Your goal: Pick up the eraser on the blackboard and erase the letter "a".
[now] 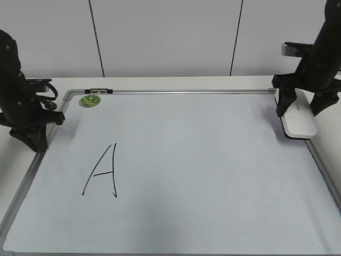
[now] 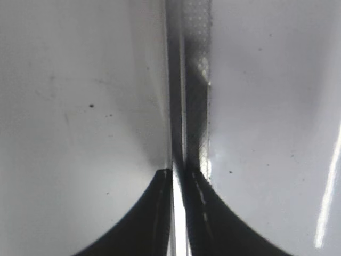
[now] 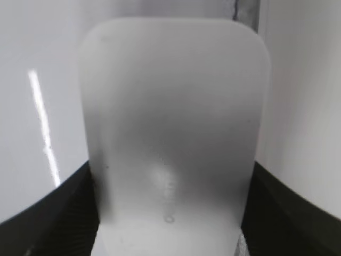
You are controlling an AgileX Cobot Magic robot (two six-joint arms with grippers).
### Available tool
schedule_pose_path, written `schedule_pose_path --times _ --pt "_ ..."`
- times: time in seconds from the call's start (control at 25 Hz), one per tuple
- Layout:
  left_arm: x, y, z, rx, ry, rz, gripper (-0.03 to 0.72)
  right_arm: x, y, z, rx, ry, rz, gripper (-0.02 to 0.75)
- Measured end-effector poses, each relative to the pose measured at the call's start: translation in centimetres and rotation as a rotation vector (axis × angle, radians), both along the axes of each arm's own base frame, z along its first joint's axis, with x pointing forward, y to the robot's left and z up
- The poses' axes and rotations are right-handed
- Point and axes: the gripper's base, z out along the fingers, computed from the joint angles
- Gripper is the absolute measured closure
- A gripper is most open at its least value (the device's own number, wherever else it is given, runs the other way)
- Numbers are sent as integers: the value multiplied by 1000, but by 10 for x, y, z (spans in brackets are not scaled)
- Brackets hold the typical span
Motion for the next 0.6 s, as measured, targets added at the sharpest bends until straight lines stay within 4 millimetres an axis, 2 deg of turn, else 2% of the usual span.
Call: schedule_pose_path --times 0.6 --pt "0 0 0 0 0 0 610 -18 -5 -30 -26 119 11 210"
